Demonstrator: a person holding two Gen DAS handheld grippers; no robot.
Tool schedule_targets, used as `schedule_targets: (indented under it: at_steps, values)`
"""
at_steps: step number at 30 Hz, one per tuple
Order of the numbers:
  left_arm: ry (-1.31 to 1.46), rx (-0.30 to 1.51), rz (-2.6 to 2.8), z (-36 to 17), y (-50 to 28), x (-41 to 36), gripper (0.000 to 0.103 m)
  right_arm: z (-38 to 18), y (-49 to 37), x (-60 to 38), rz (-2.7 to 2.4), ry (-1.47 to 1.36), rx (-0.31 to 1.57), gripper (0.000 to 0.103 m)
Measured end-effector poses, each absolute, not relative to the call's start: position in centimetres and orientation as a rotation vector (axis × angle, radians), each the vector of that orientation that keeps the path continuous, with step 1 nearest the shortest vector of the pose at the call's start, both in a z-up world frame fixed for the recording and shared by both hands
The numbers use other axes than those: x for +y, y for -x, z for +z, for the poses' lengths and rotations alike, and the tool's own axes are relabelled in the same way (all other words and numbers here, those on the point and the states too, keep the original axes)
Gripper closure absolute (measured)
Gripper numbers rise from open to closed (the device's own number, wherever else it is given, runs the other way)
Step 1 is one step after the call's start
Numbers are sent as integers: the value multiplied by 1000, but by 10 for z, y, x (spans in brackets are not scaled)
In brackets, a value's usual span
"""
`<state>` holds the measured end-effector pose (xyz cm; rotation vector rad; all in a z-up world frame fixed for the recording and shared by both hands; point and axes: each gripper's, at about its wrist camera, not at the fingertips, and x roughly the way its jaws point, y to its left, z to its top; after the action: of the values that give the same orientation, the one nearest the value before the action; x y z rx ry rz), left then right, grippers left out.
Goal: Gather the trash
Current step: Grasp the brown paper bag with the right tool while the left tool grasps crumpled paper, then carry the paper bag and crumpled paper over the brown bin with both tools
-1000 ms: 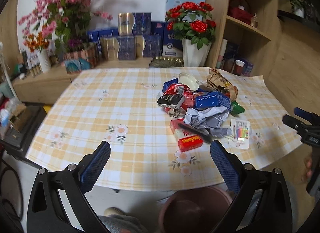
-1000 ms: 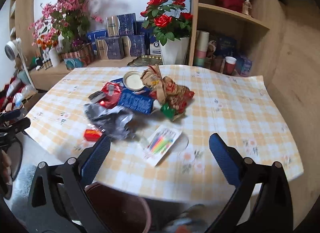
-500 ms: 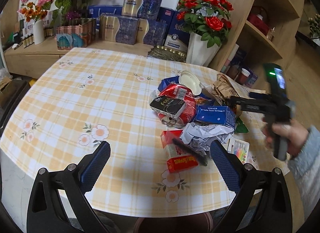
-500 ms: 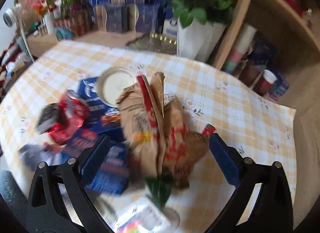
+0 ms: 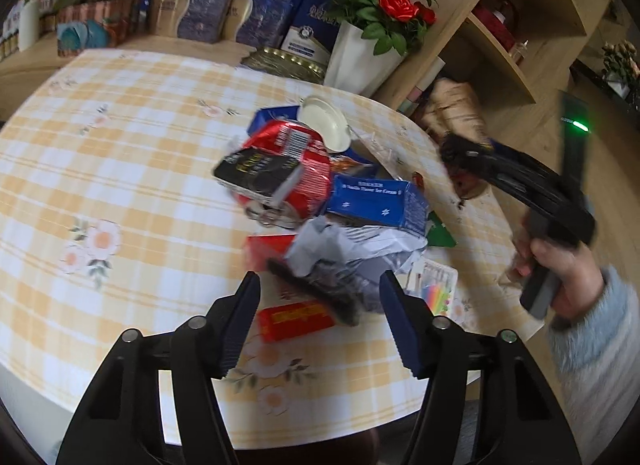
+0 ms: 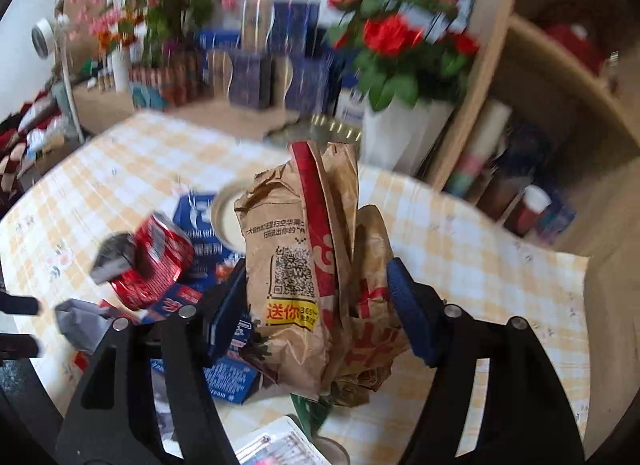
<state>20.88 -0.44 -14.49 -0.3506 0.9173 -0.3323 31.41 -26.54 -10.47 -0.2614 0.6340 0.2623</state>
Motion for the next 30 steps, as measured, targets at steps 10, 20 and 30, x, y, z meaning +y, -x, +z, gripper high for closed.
schedule_targets:
  at_steps: [10,20,30]
  values:
    - [325,955,-266,-164,-240,-19,81,-89,-237,-314,201,128,559,34]
    - [212,796,-284,-116,-212,-21,83,-100,-175,-333,156,67,592,34]
    - [155,682,-232,-72,-190,-6,83,-85,-118,-325,131,29,545,33]
